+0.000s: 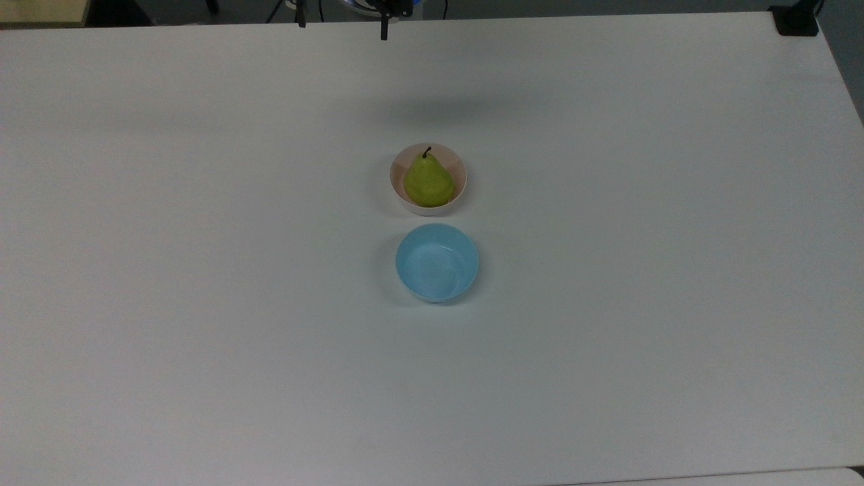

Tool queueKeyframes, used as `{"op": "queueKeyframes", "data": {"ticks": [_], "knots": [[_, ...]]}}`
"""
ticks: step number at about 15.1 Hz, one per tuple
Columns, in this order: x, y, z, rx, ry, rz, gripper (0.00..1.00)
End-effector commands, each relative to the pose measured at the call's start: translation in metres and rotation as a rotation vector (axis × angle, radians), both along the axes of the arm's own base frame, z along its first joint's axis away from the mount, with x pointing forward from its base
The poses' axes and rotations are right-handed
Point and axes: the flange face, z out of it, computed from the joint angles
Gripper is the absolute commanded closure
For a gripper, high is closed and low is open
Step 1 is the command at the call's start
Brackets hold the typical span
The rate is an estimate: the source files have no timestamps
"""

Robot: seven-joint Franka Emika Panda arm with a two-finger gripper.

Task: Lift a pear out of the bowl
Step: 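Move the open gripper toward the pink bowl with the green pear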

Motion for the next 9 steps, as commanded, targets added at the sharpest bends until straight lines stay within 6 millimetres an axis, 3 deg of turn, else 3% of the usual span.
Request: {"op": "queueKeyframes", "data": {"ticks": [1,7,9], "knots": [[-0.005,0.003,-0.001,0.019,0.021,0.021,0.0],[-0.005,0.012,-0.009,0.019,0.031,0.049,0.0],[-0.005,0.022,-0.015,0.033,0.052,0.159,0.0]]}}
